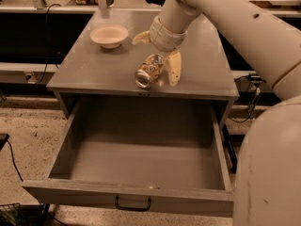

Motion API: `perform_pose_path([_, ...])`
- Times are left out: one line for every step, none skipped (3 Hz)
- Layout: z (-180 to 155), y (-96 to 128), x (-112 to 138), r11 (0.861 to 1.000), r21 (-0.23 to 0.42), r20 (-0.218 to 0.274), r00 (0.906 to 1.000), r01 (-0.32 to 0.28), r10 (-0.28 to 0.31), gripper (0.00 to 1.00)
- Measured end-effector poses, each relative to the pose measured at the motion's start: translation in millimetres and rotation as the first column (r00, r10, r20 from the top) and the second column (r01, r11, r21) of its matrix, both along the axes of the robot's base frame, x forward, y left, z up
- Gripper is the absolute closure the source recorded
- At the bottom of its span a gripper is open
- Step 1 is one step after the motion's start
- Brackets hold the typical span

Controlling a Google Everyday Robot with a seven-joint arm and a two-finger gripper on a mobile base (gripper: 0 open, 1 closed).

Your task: Pick orange can from top drawer and place on counter

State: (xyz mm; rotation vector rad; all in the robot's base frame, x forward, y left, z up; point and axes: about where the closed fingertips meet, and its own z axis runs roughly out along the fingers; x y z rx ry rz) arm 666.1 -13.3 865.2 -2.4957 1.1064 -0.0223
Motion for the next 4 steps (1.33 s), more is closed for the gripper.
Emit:
perform_pose_path([6, -2, -1, 1.0, -0.004, 0.006, 1.0, -0.002, 0.002, 0.0])
perform_pose_path([31, -17, -7, 1.0, -0.003, 0.015, 0.9997, 0.017, -0.017, 0.0])
perform_pose_path([64, -42, -23, 0.998, 0.028, 0.062, 0.9968, 0.048, -0.05, 0.0])
perform_pose_path([69, -48, -25, 0.998, 0.033, 0.071, 0.9957, 0.058, -0.06, 0.0])
